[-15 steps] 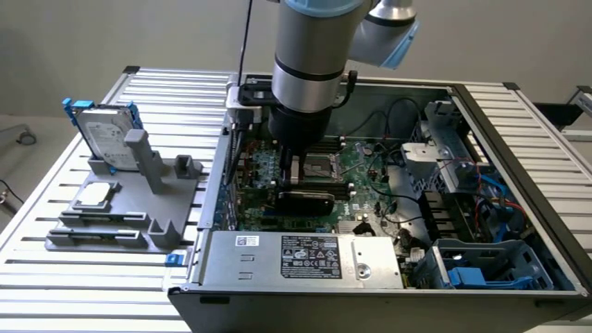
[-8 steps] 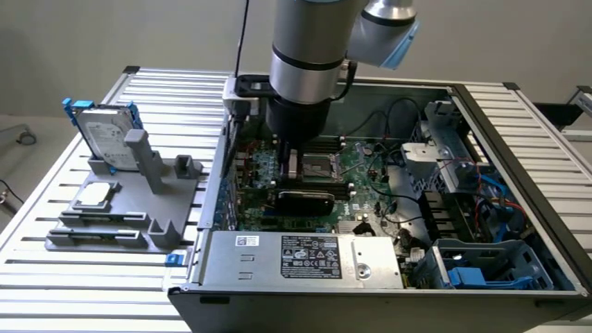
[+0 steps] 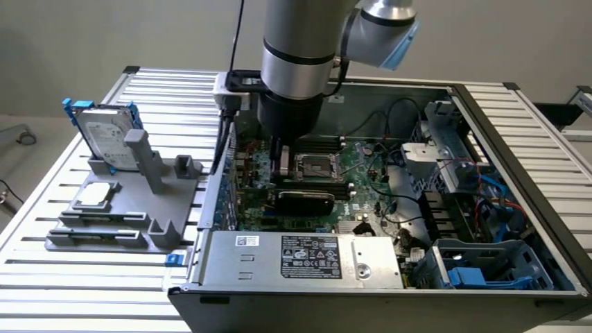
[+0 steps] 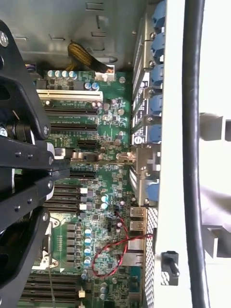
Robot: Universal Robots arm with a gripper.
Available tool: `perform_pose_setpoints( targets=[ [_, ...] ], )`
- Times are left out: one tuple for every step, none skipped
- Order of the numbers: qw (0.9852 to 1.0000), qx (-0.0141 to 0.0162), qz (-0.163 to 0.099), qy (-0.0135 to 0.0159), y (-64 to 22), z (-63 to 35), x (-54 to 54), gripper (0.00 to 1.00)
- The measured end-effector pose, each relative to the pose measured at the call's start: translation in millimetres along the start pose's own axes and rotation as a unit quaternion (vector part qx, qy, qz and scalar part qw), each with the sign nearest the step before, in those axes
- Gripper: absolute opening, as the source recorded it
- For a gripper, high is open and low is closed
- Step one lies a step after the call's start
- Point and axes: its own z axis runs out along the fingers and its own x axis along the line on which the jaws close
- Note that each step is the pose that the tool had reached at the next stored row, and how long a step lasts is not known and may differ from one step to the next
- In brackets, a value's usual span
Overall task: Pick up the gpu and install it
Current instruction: 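Press down on the gpu until it lock into place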
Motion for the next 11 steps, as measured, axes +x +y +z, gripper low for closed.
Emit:
perform_pose_setpoints(
  targets=[
    [1.0000, -0.0007, 0.000, 0.0001, 1.5, 0.0, 0.0, 0.11],
    [1.0000, -0.0013, 0.000, 0.0003, 2.9, 0.0, -0.1, 0.11],
    [1.0000, -0.0020, 0.000, 0.0007, 4.4, 0.1, -0.2, 0.11],
    [1.0000, -0.0028, 0.000, 0.0013, 5.8, 0.0, -0.2, 0.11],
    [1.0000, -0.0034, 0.000, 0.0018, 7.3, 0.1, -0.2, 0.11],
    [1.0000, -0.0041, 0.000, 0.0027, 8.8, 0.2, -0.2, 0.11],
    [1.0000, -0.0048, 0.001, 0.0035, 10.3, 0.3, -0.3, 0.11],
    [1.0000, -0.0056, 0.001, 0.0043, 11.8, 0.4, -0.3, 0.11],
    [1.0000, -0.0064, 0.001, 0.0050, 13.2, 0.5, -0.3, 0.11],
    [1.0000, -0.0071, 0.001, 0.0057, 14.6, 0.6, -0.4, 0.11],
    [0.9999, -0.0079, 0.001, 0.0064, 16.0, 0.7, -0.4, 0.11]
  ],
)
